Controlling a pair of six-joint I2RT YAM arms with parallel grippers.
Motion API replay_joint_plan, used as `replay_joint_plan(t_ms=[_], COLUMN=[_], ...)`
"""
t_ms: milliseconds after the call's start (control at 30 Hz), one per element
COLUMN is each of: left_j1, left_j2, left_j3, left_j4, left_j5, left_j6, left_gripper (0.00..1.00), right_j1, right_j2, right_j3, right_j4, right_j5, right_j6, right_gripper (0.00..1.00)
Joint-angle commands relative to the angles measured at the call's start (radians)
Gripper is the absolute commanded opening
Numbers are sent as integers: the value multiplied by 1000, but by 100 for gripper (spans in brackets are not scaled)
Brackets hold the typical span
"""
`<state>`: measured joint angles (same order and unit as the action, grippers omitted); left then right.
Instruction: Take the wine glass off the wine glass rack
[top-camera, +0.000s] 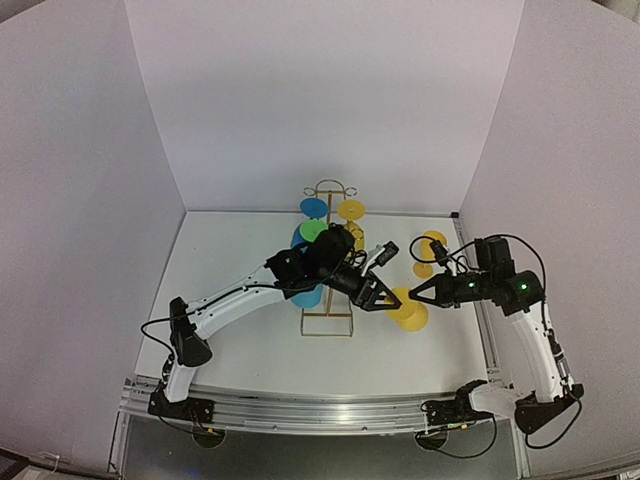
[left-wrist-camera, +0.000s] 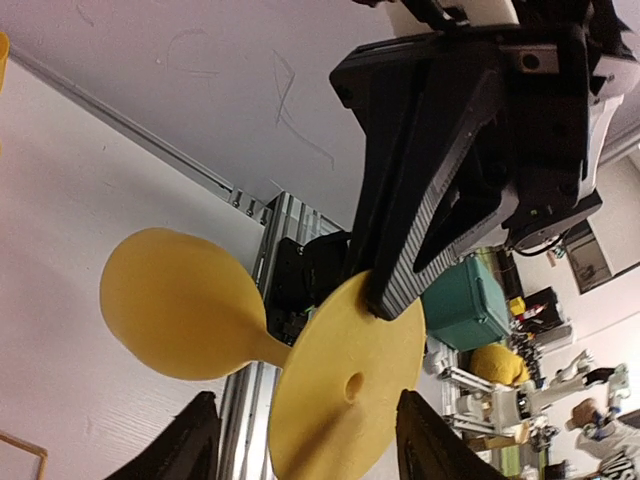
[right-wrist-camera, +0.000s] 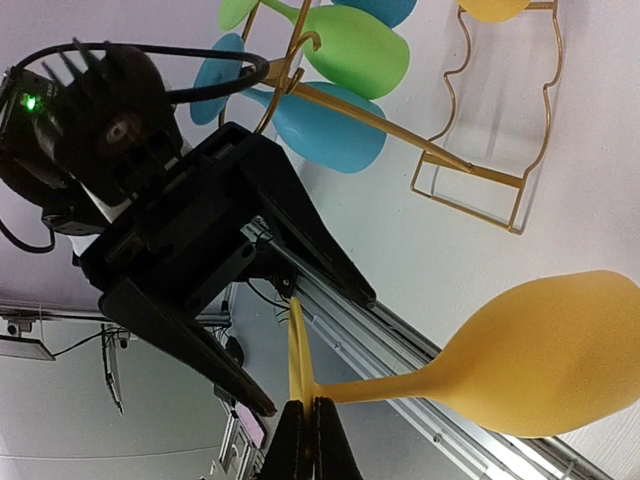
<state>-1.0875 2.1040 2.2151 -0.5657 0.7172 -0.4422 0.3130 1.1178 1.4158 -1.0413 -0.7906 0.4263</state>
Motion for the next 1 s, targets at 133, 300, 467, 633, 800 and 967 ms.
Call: replay_joint_plan(t_ms=[133,300,467,633,800,967], left_j1=[9,9,1,-80,-135,-144], left_j2=[-16,-16,-46,-164,-341,-453], left_j3=[-33,-35,-59,-198,-540,-843], left_j4=[105,109,60,-58,83,362], left_j5=[104,120,68,-82,-207,-259], left_j6=[-19,-14,150,718,1225,1626], left_gripper=[20,0,0,0,0,0], right_j1=[1,1,1,1,0,-1], right_j2=[54,63,52,33,66,144], right_j3=[58,54,70,187,333,304], right_j4=[30,37,22,-46,-206,-325], right_j5=[-36,-37,21,236,477,485], right_j6=[-38,-34,-13,4,60,77], right_gripper=[0,0,15,73,79,73])
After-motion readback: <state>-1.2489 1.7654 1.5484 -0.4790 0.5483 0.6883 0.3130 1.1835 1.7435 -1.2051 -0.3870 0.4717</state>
